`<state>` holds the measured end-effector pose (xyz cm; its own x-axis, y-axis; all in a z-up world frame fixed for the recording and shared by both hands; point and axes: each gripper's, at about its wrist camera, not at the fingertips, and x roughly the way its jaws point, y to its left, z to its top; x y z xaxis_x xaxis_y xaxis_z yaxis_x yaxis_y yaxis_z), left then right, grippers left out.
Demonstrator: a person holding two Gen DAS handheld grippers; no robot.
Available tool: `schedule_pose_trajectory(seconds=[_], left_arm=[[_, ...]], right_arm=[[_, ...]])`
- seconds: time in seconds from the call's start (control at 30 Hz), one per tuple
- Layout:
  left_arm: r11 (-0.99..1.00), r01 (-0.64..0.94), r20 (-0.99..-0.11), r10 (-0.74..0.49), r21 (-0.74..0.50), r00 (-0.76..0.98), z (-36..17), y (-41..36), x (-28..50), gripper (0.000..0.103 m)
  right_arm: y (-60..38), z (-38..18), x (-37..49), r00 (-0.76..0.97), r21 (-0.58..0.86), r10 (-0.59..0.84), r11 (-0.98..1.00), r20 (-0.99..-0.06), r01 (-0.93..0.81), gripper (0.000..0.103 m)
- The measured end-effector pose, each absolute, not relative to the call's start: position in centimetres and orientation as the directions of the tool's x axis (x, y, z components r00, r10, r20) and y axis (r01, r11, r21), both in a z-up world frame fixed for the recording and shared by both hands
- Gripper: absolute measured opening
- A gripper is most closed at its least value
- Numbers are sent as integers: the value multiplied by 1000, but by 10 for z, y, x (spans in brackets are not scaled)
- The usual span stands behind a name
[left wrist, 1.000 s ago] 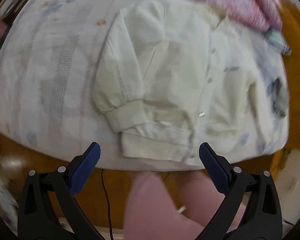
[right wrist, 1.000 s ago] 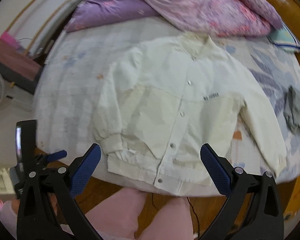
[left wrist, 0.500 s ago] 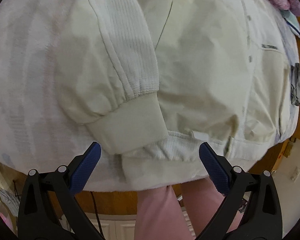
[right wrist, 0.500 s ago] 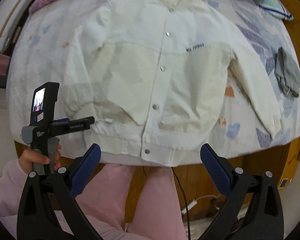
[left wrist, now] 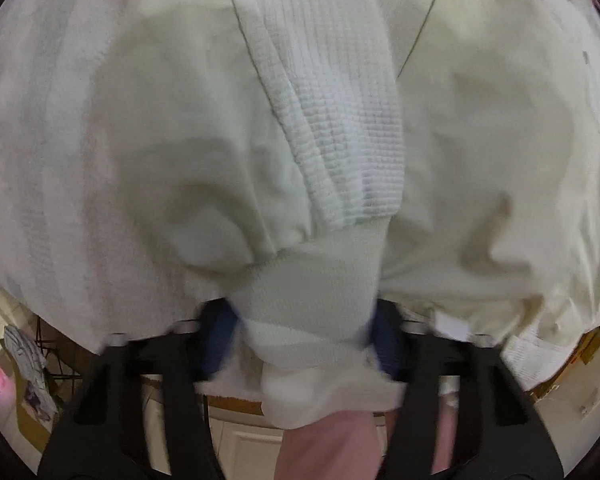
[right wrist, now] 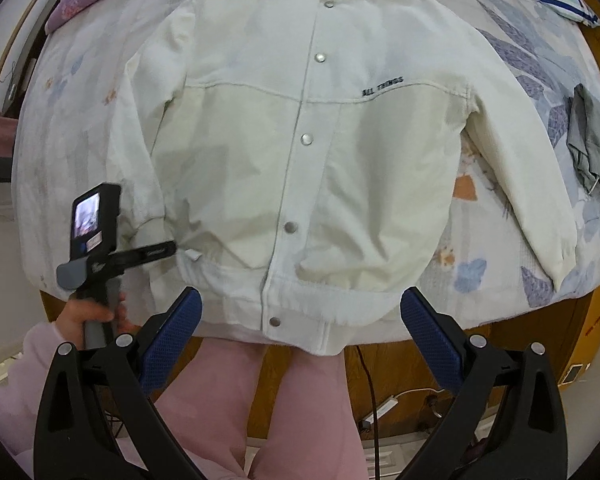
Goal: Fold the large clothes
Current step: 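Grasp the sleeve cuff with the left tool and lift it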
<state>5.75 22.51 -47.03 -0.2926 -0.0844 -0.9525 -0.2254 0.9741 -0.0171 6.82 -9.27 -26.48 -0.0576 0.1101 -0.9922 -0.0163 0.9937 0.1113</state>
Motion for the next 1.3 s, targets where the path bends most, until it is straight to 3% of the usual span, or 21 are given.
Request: schedule_pose_trajectory(seconds=[0.2,0.47,0.73,0.97,1.03,1.17,1.2,1.27,1.3], left_arm=[[954,-299,-959,-60,27,-278,-431,253,73,24],[861,-504,-987,-128,-63,-94,-331,331,101,22],[763,-621,-983,-111,-179,146,-260,427,114,18],[691,-684,-969,-116,-235,216,-270,526,88,9],[667,-707,-970,-116,-237,215,-279,553,77,0],[606,-766,-976,-111,-216,187,-313,614,48,0],[589,-775,-973,-141,-229,181,-326,619,46,2],[546,-790,-954,-251,-280,165,-362,625,42,31],[531,-781,-931,-321,-328,173,-384,622,43,74]], right_arm=[[-109,-259,81,-34,133,132,991,-991,-31,95],[-111,-253,103,5,201,203,975,-979,-98,95],[-97,-247,127,55,221,229,967,-972,-125,95],[-74,-244,121,72,174,176,984,-982,-43,95],[-63,-247,117,65,158,158,987,-985,-7,95],[-33,-263,113,23,153,152,988,-988,30,95],[-26,-268,114,4,151,151,988,-989,31,95],[-2,-280,119,-44,137,138,990,-989,21,95],[7,-282,120,-50,142,142,990,-989,12,94]])
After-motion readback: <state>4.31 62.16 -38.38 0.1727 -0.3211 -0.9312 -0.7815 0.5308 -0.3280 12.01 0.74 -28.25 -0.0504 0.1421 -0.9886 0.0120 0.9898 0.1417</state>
